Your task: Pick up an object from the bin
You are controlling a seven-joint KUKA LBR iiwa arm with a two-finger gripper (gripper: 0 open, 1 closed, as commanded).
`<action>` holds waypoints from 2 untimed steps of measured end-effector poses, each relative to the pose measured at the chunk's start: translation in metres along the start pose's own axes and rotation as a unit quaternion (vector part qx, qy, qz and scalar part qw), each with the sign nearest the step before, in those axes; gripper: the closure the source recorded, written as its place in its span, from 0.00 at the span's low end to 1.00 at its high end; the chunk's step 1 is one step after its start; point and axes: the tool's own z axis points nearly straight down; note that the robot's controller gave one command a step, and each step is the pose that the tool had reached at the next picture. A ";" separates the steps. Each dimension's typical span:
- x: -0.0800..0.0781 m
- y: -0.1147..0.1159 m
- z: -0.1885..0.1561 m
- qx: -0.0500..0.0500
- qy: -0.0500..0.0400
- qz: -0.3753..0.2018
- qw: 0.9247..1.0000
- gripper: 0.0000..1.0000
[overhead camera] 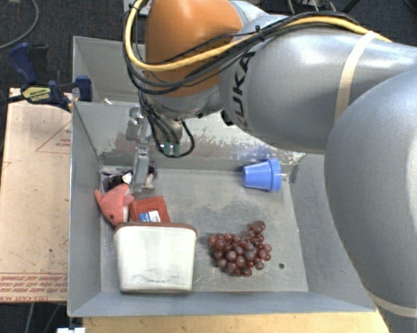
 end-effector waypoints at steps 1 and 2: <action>-0.001 -0.002 -0.006 -0.001 -0.003 0.002 1.000 0.00; 0.001 -0.002 0.032 -0.001 -0.005 -0.045 0.999 0.00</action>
Offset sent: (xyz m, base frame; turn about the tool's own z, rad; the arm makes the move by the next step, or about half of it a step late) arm -0.0129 -0.0076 -0.1670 -0.4013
